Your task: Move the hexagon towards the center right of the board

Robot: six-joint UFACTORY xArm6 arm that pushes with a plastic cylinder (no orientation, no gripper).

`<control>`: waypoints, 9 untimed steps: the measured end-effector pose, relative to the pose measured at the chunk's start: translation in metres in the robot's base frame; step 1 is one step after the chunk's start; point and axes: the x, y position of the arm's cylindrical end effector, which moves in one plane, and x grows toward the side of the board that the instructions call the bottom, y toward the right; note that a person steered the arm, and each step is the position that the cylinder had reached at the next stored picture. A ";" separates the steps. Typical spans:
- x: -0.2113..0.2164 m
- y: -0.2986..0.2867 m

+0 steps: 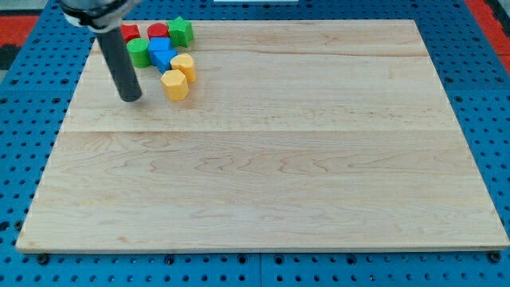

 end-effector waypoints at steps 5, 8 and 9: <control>0.026 0.128; -0.026 0.270; 0.010 0.313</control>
